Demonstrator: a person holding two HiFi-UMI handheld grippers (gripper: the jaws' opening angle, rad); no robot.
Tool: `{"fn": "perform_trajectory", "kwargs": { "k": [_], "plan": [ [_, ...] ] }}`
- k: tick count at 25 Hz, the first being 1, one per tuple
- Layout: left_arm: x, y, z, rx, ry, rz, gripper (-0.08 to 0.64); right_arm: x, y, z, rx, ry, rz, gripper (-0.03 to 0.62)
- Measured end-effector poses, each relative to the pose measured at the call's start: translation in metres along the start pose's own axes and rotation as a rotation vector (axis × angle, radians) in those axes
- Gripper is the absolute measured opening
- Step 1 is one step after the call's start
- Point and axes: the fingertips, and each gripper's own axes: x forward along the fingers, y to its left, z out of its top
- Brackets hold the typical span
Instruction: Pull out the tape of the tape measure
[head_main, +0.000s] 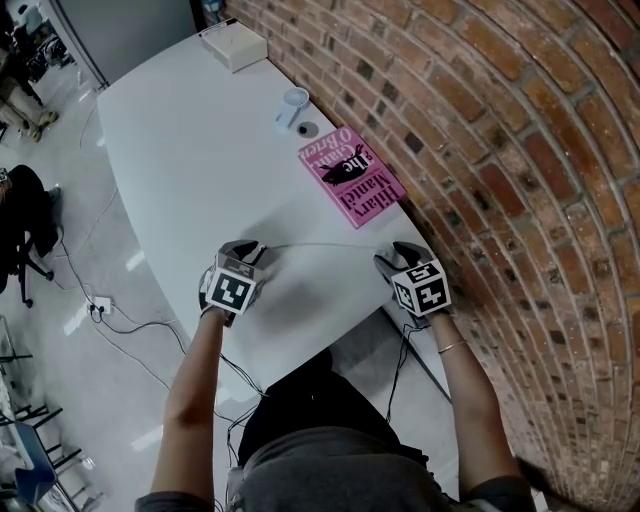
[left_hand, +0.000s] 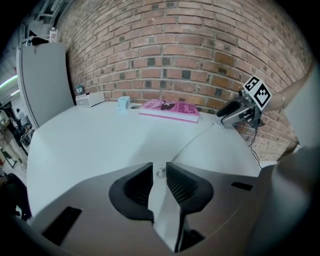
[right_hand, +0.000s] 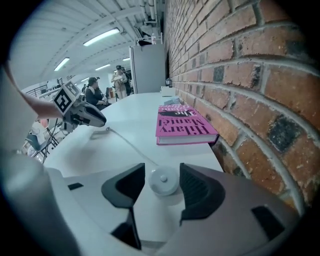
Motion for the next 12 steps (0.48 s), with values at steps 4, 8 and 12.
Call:
{"fn": "perform_trajectory", "kwargs": {
  "k": [4,8,12],
  "plan": [
    [-0.014,-0.002,0.012,-0.047,-0.058,0.045,0.086,-0.018,0.005,0.016,0.059,-0.091,-0.032,0.193],
    [-0.026,-0.007,0.019,-0.060,-0.099,0.095,0.075,-0.037,0.013,0.029,0.138,-0.174,-0.039,0.156],
    [-0.038,-0.014,0.027,-0.079,-0.148,0.127,0.059,-0.055,0.022,0.036,0.164,-0.237,-0.038,0.143]
  ]
}}
